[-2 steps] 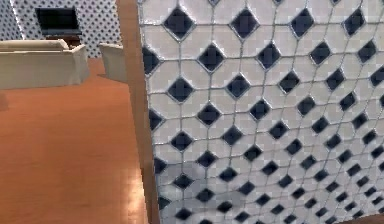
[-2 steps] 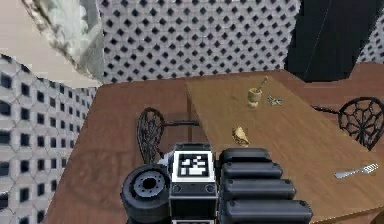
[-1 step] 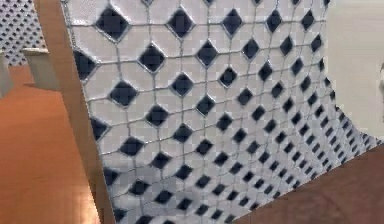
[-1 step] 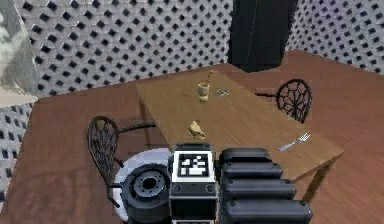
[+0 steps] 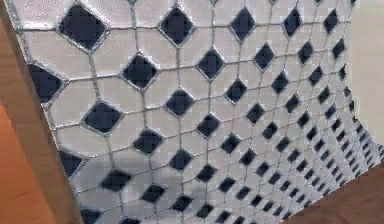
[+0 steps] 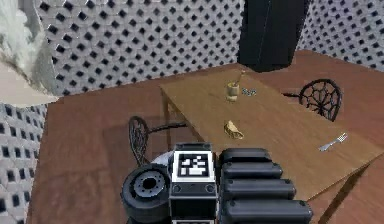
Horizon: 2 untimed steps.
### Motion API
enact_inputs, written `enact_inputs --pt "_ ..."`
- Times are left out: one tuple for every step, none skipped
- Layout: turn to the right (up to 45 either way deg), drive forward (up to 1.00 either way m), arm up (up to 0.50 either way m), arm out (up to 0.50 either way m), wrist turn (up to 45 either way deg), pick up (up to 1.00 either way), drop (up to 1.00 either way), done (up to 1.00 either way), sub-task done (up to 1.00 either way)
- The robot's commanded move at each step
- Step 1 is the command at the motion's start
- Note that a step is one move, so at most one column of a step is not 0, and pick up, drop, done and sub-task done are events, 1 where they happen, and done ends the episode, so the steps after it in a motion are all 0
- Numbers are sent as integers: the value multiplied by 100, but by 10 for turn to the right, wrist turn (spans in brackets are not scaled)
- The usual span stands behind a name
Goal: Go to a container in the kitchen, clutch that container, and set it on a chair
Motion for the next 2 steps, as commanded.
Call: enact_inputs --pt "450 0 0 0 0 0 0 0 0" --pt "450 0 0 0 0 0 0 0 0"
